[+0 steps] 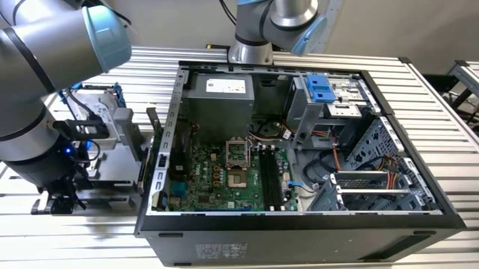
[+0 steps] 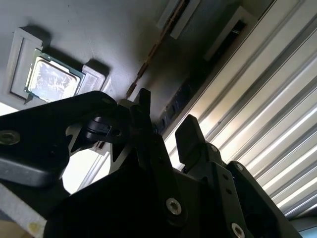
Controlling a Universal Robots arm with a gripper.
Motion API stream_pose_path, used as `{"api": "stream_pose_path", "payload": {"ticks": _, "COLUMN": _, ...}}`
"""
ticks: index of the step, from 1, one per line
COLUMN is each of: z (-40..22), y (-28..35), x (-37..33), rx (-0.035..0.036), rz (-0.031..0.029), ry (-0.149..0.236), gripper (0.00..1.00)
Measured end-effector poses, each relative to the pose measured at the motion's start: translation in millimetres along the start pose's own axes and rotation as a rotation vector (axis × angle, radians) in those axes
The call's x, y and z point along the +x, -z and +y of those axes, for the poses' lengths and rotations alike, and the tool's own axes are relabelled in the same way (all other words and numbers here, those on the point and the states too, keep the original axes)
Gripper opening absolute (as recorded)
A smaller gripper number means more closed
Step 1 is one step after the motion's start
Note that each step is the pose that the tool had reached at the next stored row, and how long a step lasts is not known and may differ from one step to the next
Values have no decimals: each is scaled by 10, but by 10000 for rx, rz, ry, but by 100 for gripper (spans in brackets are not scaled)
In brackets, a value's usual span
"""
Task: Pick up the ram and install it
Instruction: 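Pick up the ram and move it above insertion slot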
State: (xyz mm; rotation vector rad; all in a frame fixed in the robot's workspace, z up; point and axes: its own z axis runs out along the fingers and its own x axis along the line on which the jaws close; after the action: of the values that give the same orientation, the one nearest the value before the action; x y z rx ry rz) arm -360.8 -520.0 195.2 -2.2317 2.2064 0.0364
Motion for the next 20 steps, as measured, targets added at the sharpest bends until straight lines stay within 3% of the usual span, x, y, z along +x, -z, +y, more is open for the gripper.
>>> {"api": "stream_pose_path", "payload": {"ticks": 10, "z": 2, "y": -3, "x": 53, "rx": 0, "rz": 0, "ry": 0, "gripper": 100}}
{"api": "stream_pose_path", "payload": {"ticks": 20, "z": 2, "y": -3, "x": 55, "rx": 0, "rz": 0, "ry": 12, "gripper": 100}}
